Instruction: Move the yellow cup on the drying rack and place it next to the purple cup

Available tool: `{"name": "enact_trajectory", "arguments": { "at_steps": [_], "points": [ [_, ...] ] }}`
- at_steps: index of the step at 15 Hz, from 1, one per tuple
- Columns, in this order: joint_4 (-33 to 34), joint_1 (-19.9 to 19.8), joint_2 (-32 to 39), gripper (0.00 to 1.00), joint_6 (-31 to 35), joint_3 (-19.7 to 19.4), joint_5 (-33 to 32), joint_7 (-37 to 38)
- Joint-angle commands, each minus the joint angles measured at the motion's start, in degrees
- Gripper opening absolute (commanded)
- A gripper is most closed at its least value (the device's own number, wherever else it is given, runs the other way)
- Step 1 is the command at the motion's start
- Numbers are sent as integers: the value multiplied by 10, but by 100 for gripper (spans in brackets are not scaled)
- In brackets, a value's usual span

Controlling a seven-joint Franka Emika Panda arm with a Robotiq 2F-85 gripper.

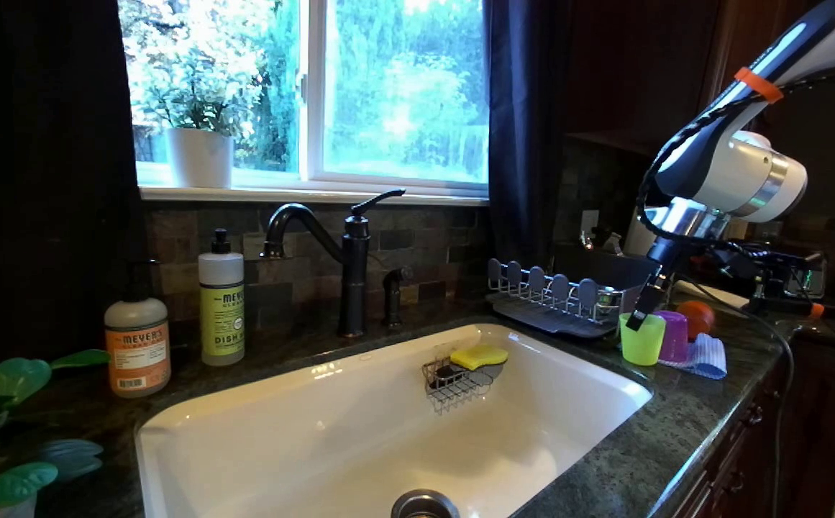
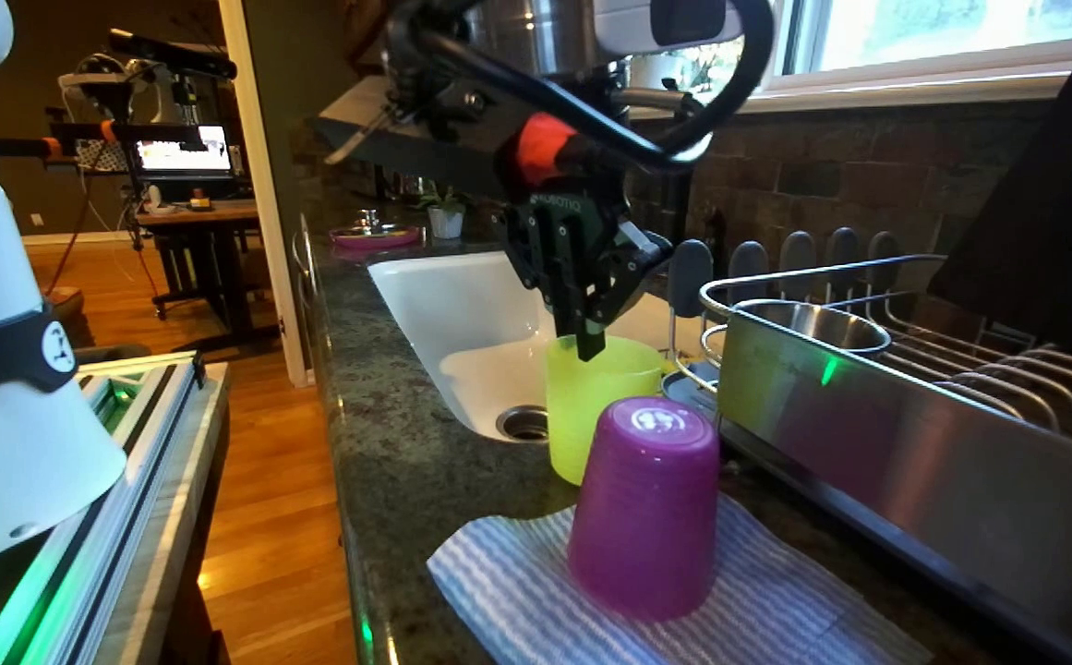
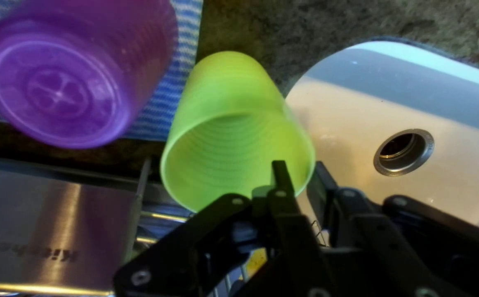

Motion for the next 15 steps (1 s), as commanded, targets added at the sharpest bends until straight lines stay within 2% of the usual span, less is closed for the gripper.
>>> {"name": "enact_trajectory", "arguments": {
  "at_steps": [1,7,9,11,12,13,15],
  "points": [
    [0,-7,12,50,0,12,2,6],
    [3,-38,-46,96,-36,29,-52,49],
    [-21,-49,-113,100,-59,26,-71,47],
    [-6,-41,-165,100,-96,-1,-44,17],
    [-24,-40,-203,100,-99,-13,-28,-8],
    [6,-33,-120,100,-70,3,-51,31],
    [-1,-34,-172,100,-92,-13,-44,13]
  ]
}}
